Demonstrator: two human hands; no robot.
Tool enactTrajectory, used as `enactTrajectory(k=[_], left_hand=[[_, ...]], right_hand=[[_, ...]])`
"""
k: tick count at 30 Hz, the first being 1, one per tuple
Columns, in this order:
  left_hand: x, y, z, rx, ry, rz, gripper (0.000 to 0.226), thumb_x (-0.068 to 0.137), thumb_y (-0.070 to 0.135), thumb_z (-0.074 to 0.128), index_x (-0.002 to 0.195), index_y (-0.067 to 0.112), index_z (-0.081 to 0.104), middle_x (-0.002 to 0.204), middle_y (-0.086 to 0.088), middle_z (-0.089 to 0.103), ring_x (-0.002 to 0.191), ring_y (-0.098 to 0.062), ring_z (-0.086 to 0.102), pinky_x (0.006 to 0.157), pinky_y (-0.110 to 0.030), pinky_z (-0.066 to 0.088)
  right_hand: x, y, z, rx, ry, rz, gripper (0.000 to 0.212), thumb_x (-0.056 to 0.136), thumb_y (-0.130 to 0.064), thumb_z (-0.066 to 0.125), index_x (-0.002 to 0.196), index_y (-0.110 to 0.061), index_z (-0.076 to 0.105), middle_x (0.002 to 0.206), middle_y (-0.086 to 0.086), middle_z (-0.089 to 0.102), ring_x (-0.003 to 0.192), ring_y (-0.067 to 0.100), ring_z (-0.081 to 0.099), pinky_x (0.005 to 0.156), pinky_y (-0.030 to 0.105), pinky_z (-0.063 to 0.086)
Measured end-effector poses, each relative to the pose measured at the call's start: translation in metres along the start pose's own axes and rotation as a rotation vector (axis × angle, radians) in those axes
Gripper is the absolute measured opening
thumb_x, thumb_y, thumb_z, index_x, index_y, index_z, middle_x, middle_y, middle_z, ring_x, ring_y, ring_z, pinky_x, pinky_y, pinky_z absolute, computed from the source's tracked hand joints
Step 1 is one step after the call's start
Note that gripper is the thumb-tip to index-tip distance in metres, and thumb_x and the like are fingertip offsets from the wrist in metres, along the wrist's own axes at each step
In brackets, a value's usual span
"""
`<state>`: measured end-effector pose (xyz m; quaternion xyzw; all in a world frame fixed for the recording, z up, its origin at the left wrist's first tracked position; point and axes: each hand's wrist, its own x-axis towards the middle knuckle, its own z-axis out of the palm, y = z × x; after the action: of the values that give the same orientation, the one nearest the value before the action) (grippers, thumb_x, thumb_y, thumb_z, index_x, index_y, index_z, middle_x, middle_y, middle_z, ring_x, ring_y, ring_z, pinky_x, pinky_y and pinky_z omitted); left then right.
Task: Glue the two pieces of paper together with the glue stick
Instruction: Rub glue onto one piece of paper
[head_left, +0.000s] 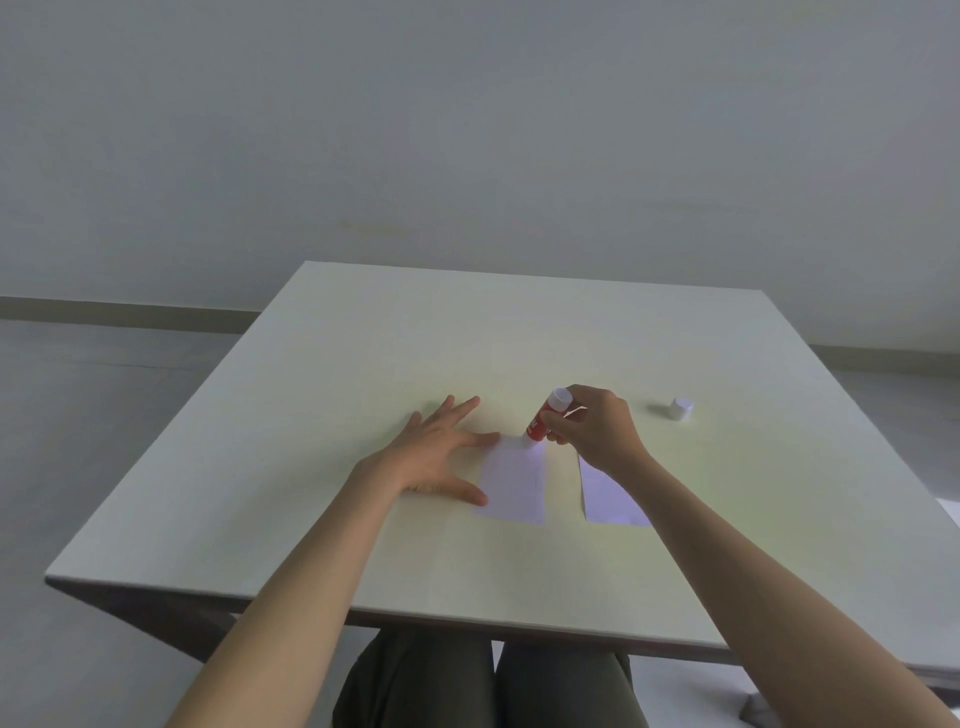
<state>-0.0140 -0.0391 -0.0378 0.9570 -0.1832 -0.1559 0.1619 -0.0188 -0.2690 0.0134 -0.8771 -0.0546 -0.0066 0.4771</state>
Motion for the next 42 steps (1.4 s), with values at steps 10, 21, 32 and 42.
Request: enactTrajectory(k=[10, 21, 32, 42], left_hand=[[-0.003, 0.001, 0.001, -0.021, 0.006, -0.025, 0.091, 0.062, 0.063, 0.071, 0.141, 0.048, 0.029, 0.159, 0.013, -0.010, 0.146, -0.014, -0.015, 0.116, -0.051, -0.007], [-0.005, 0.001, 0.002, -0.008, 0.010, -0.038, 0.091, 0.062, 0.066, 0.069, 0.141, 0.048, 0.027, 0.160, 0.010, -0.009, 0.147, -0.015, -0.013, 0.117, -0.049, -0.006], [-0.004, -0.001, 0.004, -0.022, 0.013, -0.057, 0.094, 0.061, 0.068, 0.068, 0.142, 0.047, 0.026, 0.160, 0.011, -0.009, 0.146, -0.012, -0.015, 0.117, -0.045, -0.010], [-0.006, 0.002, 0.002, -0.043, 0.004, -0.062, 0.094, 0.063, 0.065, 0.070, 0.143, 0.047, 0.024, 0.160, 0.010, -0.007, 0.146, -0.011, -0.016, 0.117, -0.043, -0.011]], right_hand=[[-0.003, -0.004, -0.008, -0.036, 0.024, -0.022, 0.014, 0.078, -0.013, 0.059, 0.069, -0.008, 0.068, 0.065, -0.007, 0.072, 0.055, 0.008, 0.061, 0.067, 0.032, 0.054], [-0.012, -0.007, 0.015, -0.181, 0.020, -0.124, 0.011, 0.082, -0.012, 0.059, 0.076, -0.004, 0.064, 0.077, 0.008, 0.074, 0.071, 0.026, 0.067, 0.055, 0.023, 0.038], [-0.039, -0.002, 0.014, -0.216, 0.018, -0.157, 0.007, 0.078, -0.011, 0.064, 0.073, -0.006, 0.066, 0.077, 0.007, 0.069, 0.072, 0.023, 0.062, 0.059, 0.019, 0.041], [-0.058, -0.008, 0.015, -0.244, -0.027, -0.169, 0.008, 0.074, -0.008, 0.064, 0.067, -0.007, 0.059, 0.065, 0.001, 0.056, 0.060, 0.016, 0.046, 0.057, 0.011, 0.036]])
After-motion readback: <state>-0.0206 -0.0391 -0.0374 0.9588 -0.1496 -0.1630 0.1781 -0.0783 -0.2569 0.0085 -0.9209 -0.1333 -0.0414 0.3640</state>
